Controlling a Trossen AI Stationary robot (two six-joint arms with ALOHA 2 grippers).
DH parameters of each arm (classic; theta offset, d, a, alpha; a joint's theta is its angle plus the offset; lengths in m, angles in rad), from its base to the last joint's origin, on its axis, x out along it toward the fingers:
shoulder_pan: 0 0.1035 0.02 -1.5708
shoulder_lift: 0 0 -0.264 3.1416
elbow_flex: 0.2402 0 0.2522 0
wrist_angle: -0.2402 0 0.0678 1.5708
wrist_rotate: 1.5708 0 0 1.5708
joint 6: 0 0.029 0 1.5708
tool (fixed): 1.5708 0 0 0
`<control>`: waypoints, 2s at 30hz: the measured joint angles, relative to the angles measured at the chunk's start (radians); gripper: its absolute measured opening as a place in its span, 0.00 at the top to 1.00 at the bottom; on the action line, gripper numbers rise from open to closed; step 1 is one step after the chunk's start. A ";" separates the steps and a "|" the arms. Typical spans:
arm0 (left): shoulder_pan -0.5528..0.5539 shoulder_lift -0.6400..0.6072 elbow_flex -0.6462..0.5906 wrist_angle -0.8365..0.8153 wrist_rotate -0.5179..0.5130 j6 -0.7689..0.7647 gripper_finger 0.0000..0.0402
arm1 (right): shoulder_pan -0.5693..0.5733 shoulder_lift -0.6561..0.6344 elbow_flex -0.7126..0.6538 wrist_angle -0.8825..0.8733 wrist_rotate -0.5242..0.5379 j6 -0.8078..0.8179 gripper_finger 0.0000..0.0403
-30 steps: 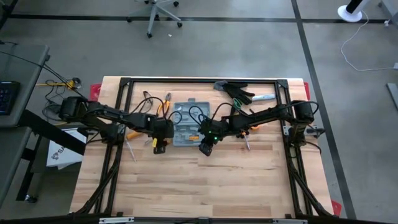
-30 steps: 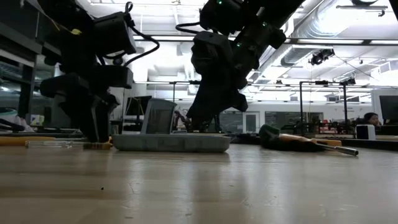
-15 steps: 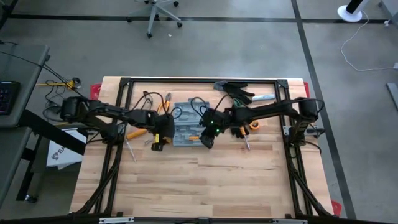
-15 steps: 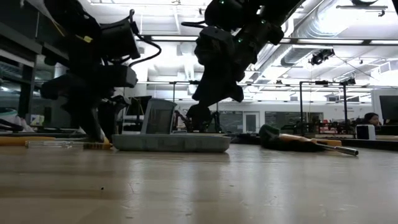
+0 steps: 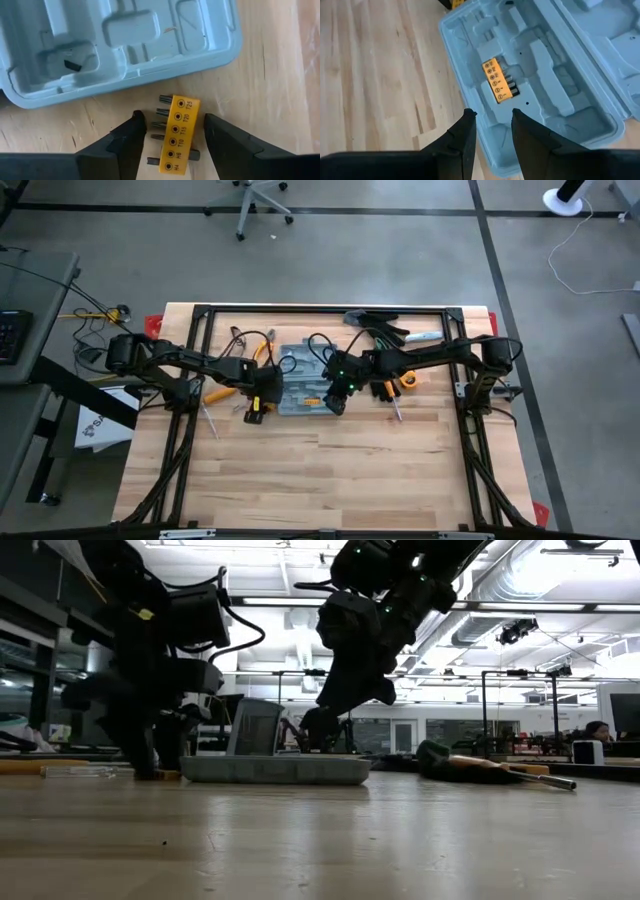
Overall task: Prefit tool cases
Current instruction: Put the yellow screwdriver bits into the gray toolbox
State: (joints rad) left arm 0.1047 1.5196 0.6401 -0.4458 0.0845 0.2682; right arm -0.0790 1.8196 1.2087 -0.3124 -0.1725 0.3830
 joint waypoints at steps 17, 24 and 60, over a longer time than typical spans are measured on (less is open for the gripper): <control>-0.002 0.002 -0.001 -0.023 -0.008 -0.221 0.81 | 0.036 0.000 0.000 -0.065 0.104 0.046 0.72; -0.002 -0.012 -0.004 -0.024 -0.024 -0.276 0.81 | 0.053 0.000 0.000 -0.065 0.117 0.072 0.72; 0.000 -0.250 -0.007 -0.028 -0.120 -0.446 0.81 | 0.067 -0.022 0.000 -0.042 0.166 0.107 0.72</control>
State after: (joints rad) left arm 0.1047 1.2697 0.6332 -0.4741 -0.0357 -0.1779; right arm -0.0120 1.7977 1.2087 -0.3542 -0.0067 0.4903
